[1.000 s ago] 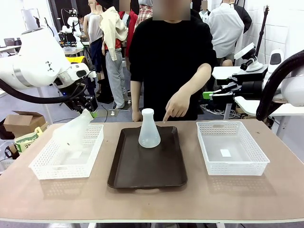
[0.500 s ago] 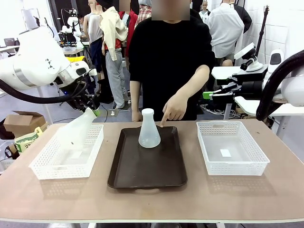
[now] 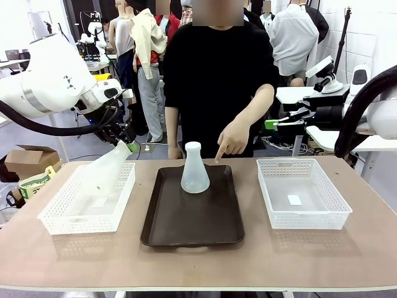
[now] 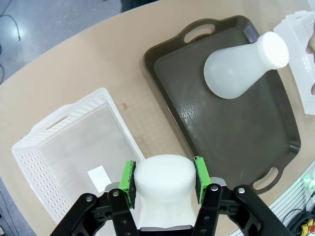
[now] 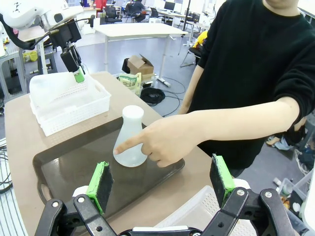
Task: Prepare the laboratory tools.
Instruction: Place the picked Big flask upright in the Handle tray as directed by the person.
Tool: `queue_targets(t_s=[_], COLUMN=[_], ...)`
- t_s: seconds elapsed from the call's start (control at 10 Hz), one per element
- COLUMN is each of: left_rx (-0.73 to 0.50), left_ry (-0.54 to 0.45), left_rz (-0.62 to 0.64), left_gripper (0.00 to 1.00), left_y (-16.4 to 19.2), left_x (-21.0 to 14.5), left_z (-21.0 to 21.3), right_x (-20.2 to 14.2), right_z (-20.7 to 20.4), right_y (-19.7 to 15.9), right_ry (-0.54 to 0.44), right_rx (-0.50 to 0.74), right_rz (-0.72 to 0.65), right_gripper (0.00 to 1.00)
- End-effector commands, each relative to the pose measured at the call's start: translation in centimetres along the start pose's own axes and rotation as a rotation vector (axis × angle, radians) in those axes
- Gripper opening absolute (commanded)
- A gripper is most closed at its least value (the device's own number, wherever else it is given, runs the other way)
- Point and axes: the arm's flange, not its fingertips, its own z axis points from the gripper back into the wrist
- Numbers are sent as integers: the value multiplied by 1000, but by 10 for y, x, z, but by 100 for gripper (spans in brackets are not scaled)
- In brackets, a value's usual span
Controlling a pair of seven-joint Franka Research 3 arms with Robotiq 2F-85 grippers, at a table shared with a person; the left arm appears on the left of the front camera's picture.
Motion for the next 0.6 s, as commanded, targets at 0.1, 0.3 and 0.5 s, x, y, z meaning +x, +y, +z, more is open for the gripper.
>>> queue_targets(t_s=[0.1, 0.3, 0.5], left_rx=[-38, 13, -4], left_ry=[-14, 28, -2], left_rz=[-25, 14, -6], left_gripper=[0, 0, 0], left_y=[4, 10, 0], left_x=[-5, -7, 0], left_z=[4, 1, 0], right_x=[-2, -2, -2], right_z=[0, 0, 0], right_y=[1, 1, 1], right_ry=[-5, -5, -5], right_rx=[6, 6, 6], right_rz=[-14, -14, -14], right_gripper=[100, 100, 100])
